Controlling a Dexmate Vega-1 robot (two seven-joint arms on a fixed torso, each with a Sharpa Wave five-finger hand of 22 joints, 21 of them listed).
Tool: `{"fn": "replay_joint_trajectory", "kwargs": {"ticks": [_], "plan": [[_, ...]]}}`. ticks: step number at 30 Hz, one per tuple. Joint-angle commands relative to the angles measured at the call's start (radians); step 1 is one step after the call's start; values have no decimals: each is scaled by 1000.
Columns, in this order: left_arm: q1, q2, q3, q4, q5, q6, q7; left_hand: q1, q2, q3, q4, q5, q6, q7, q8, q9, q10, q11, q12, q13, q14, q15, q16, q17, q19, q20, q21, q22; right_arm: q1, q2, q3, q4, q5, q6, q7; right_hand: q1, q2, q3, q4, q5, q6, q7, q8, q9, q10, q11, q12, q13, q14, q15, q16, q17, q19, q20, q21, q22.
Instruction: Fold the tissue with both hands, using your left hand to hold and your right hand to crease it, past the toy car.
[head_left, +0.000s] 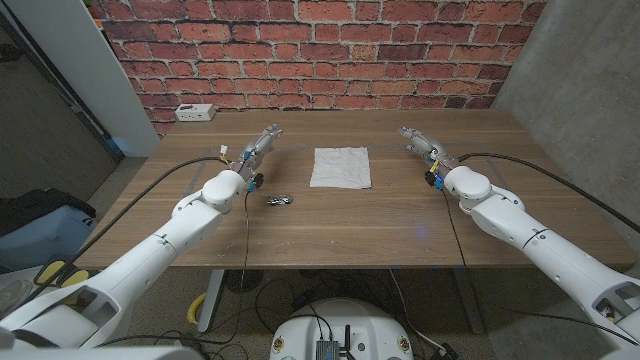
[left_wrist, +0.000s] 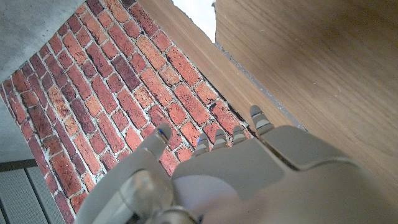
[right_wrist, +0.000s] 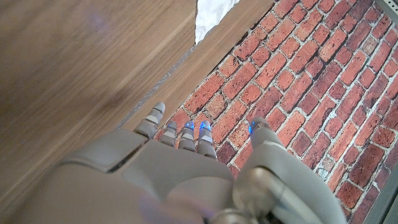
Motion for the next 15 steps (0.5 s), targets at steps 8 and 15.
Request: {"fn": "replay_joint_trajectory", "kwargs": {"ticks": [8, 15], "plan": [[-3, 100, 60, -164, 216, 156, 24, 33, 17, 5, -25, -6, 7, 28, -1, 2, -6, 14, -4, 3, -72, -37, -4, 3, -43, -112, -28, 2, 1, -88, -78, -197, -271, -224, -73, 35, 8, 17, -15, 5, 62, 7, 16, 3, 49, 3, 14, 1, 38, -23, 14, 1, 32, -41, 14, 1], [14, 138, 77, -261, 324, 267, 57, 39, 20, 7, -29, -7, 9, 32, -1, 2, -9, 6, -5, 3, -77, -43, -4, 2, -46, -114, -32, 2, -2, -111, -103, -271, -358, -315, -77, 44, 13, 23, -18, 6, 71, 4, 16, 3, 55, -2, 14, 1, 43, -31, 14, 1, 36, -41, 14, 1]]}}
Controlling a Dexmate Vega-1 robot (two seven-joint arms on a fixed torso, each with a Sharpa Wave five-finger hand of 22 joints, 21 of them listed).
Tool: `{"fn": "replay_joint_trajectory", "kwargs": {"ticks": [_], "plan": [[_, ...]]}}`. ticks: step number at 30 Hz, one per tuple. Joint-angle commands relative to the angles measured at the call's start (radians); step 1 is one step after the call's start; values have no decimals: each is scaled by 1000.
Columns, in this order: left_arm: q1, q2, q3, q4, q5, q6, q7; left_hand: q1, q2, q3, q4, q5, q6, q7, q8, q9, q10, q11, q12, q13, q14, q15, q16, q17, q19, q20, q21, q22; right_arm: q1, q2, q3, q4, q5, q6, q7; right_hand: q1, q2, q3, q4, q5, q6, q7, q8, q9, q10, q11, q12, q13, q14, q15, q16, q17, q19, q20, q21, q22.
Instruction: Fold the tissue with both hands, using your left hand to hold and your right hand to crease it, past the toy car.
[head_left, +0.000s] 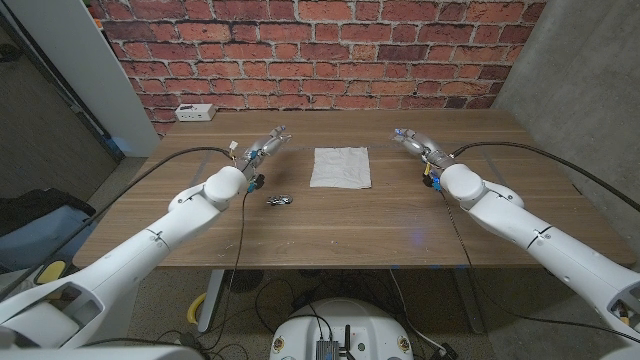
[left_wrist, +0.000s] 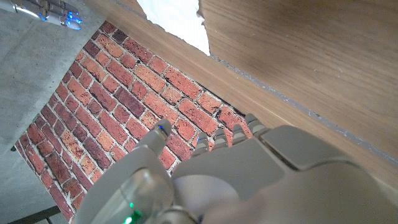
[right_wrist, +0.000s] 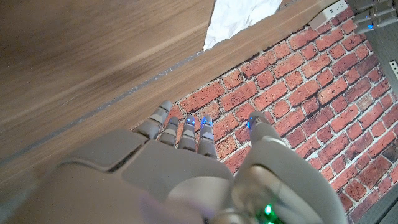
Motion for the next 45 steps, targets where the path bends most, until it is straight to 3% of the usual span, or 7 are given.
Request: {"fn": "replay_joint_trajectory", "kwargs": {"ticks": [1, 15, 26, 37, 39, 43, 45], "plan": [[23, 88, 45, -192, 172, 158, 45, 12, 14, 4, -7, -7, -1, 10, 0, 3, -9, -6, -1, 3, -74, -10, 1, 2, -16, -4, -4, 2, -1, -45, -48, -125, -223, -218, -29, 17, 4, 10, -5, 6, 13, 2, 5, 3, 10, 0, 9, 1, 6, -6, 6, 3, 6, -3, 7, 3], [47, 132, 81, -333, 352, 346, 48, 33, 20, 12, -23, -9, 14, -8, 3, 2, 8, -21, 5, 3, -61, -22, 8, 2, -3, 4, -6, 1, 12, -63, -111, -242, -385, -385, 7, 51, 14, 30, -10, 10, 38, -14, 2, 4, 43, -35, 10, 1, 42, -39, 13, 3, 35, -7, 12, 3], [68, 149, 87, -371, 386, 370, 14, 55, 22, 20, -40, -8, 13, -13, 1, 2, 11, -38, 5, 3, -63, -43, 7, 1, 1, 9, -11, 0, 16, -76, -159, -305, -480, -465, 67, 75, 18, 43, -9, 11, 76, -31, 8, 4, 82, -63, 15, 1, 69, -61, 18, 5, 52, -3, 13, 4], [77, 157, 97, -385, 428, 381, -4, 75, 19, 25, -58, -8, 22, -18, 3, 2, 23, -44, 8, 3, -47, -44, 11, 0, 17, 10, -11, -1, 1, -76, -180, -357, -543, -526, 96, 95, 21, 54, -12, 13, 83, -42, 4, 4, 89, -69, 11, 1, 84, -69, 19, 4, 65, 12, 15, 4], [73, 160, 103, -388, 442, 389, -13, 86, 17, 28, -69, -8, 31, -18, 6, 2, 31, -46, 10, 3, -42, -47, 12, 0, 26, 6, -11, -1, -1, -74, -184, -361, -549, -531, 101, 99, 20, 56, -13, 13, 86, -43, 4, 4, 92, -71, 11, 1, 87, -69, 20, 4, 66, 13, 15, 4], [54, 166, 127, -398, 487, 421, -49, 147, 14, 37, -122, -8, 133, -17, 28, 3, 93, -58, 25, 2, 1, -67, 17, -1, 81, 13, -9, -2, -7, -70, -189, -367, -556, -540, 112, 105, 20, 58, -14, 13, 91, -45, 5, 4, 98, -70, 12, 1, 91, -69, 20, 4, 69, 12, 15, 4], [47, 167, 137, -400, 506, 431, -59, 156, 13, 37, -129, -8, 145, -17, 29, 3, 107, -62, 28, 2, 13, -71, 18, -1, 96, 19, -6, -2, -8, -67, -194, -369, -564, -550, 116, 108, 20, 60, -15, 13, 96, -45, 5, 5, 106, -72, 13, 1, 93, -69, 20, 4, 71, 12, 15, 4]]}}
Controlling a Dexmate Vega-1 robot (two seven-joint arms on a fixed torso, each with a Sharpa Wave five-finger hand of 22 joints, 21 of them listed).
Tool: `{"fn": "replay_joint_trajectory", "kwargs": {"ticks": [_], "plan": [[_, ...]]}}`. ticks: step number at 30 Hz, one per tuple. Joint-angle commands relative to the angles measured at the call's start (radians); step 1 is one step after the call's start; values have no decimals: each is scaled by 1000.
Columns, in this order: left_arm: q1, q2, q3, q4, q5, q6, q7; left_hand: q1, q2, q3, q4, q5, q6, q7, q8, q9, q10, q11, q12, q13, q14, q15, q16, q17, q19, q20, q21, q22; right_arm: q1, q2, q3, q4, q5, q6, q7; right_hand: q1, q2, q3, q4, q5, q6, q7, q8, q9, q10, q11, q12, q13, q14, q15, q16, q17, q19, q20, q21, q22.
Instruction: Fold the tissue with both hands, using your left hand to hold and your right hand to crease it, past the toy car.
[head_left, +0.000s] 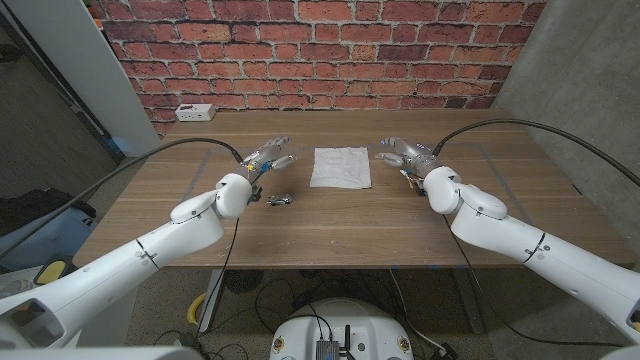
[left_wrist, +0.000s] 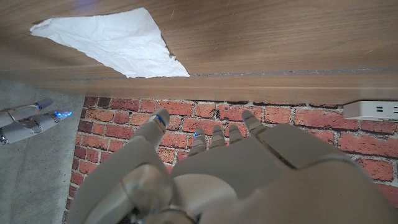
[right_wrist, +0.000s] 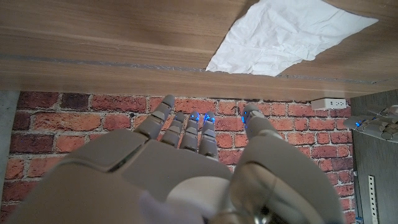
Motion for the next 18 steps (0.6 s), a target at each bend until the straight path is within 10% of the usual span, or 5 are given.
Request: {"fn": "replay_joint_trajectory", "kwargs": {"ticks": [1, 11, 18], "plan": [[-27, 14, 44, -24, 98, 58, -61, 33, -2, 3, -27, 0, 53, 1, 12, 3, 40, -10, 14, 2, 16, -17, 9, 1, 35, 9, 5, 0, -13, 8, -24, -33, -48, -48, 42, 18, 4, 10, -3, 5, 17, 3, 2, 5, 20, -3, 6, 4, 14, 3, 7, 2, 13, 2, 7, 1], [-59, 6, 93, -22, 225, 97, -90, 107, -12, 7, -71, 0, 128, 3, 19, 4, 105, -18, 23, 2, 83, 0, 13, 1, 91, 39, 4, -2, -4, 22, -60, -37, -101, -77, 62, 48, 2, 22, -9, 4, 49, 3, 6, 5, 45, -4, 6, 4, 47, -1, 14, 1, 29, 12, 8, 1], [-78, 1, 110, -13, 282, 88, -129, 168, -36, 2, -84, -4, 179, 3, 25, 4, 151, -20, 27, 2, 119, -7, 10, 1, 120, 6, -2, -3, 1, 34, -86, -42, -151, -112, 70, 103, 0, 42, -23, 4, 94, -10, 11, 6, 99, -12, 13, 4, 93, -19, 22, 1, 56, 16, 11, 2]]}}
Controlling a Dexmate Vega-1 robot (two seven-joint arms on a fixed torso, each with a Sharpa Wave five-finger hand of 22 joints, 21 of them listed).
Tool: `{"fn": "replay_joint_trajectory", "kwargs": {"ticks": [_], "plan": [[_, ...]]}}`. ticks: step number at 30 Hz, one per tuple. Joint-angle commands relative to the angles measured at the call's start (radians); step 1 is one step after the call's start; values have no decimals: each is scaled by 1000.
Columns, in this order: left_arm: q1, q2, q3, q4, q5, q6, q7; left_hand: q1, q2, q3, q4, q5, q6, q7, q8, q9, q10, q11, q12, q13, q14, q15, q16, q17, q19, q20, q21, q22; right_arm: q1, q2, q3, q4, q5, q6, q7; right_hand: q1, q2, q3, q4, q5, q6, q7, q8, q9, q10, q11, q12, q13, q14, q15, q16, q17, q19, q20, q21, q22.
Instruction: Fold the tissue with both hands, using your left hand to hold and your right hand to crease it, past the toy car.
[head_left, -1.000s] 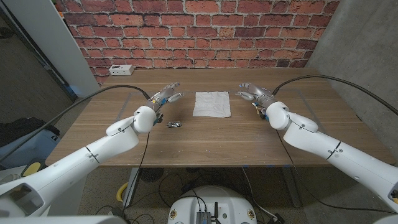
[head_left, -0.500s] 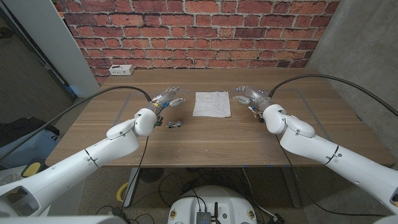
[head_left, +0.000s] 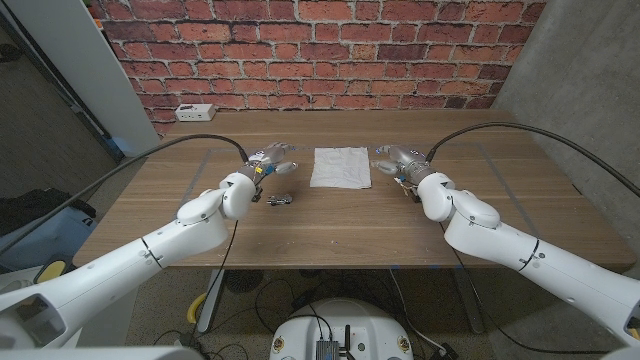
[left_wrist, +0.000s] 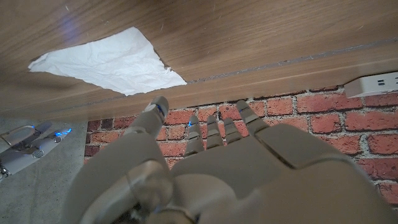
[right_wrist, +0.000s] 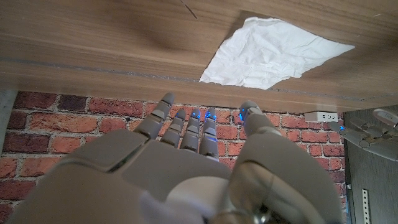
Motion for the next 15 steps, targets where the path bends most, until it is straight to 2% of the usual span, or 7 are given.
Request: {"fn": "replay_joint_trajectory", "kwargs": {"ticks": [1, 3, 4, 7, 10, 15], "plan": [[-34, -8, 41, 7, 119, 13, -57, 37, -15, -4, -10, -5, 41, 0, 11, 4, 37, -4, 13, 2, 27, -3, 8, 1, 11, -1, -5, 1, 6, 18, -40, -12, -74, -48, 18, 35, -2, 16, -5, 4, 33, -3, 12, 6, 37, 0, 13, 4, 35, -14, 10, 2, 21, 2, 4, 2], [-37, -13, 48, 7, 144, 20, -61, 54, -25, -8, -11, -5, 58, 1, 14, 4, 53, -4, 15, 2, 43, -3, 10, 1, 16, 7, -9, 1, 5, 19, -45, -13, -85, -49, 18, 50, -6, 18, -8, 3, 46, -6, 14, 6, 48, 0, 13, 4, 51, -17, 14, 2, 32, 5, 6, 2], [-38, -15, 51, 6, 159, 26, -63, 85, -39, -16, -9, -5, 88, 1, 17, 5, 84, -4, 20, 3, 70, 9, 12, 2, 26, 34, -15, 2, 5, 21, -47, -13, -90, -52, 19, 57, -8, 18, -8, 2, 56, -6, 15, 6, 56, 0, 14, 4, 61, -21, 17, 3, 36, 5, 7, 2], [-40, -20, 55, 7, 182, 29, -74, 113, -51, -25, -8, -4, 108, 5, 16, 6, 113, -9, 24, 5, 85, -1, 10, 3, 30, 65, -22, 3, 1, 27, -48, -12, -98, -58, 17, 70, -17, 17, -12, -2, 71, -7, 17, 6, 66, 0, 13, 4, 65, -23, 16, 3, 45, 7, 8, 3], [-45, -25, 58, 14, 200, 18, -83, 130, -62, -32, -8, -3, 123, 5, 17, 6, 129, -12, 27, 6, 105, -8, 14, 3, 30, 74, -27, 3, 0, 29, -49, -11, -105, -57, 19, 88, -20, 19, -15, -5, 84, -7, 18, 7, 76, 0, 13, 4, 80, -30, 19, 4, 54, 6, 9, 3], [-61, -39, 72, 35, 225, -10, -112, 148, -109, -62, -6, 0, 155, -1, 22, 7, 156, -26, 30, 9, 122, -14, 12, 5, 35, 80, -36, 4, 1, 33, -57, -11, -129, -61, 22, 126, -31, 20, -22, -7, 111, -7, 21, 7, 104, 5, 16, 5, 103, -37, 23, 5, 71, 5, 11, 3]]}}
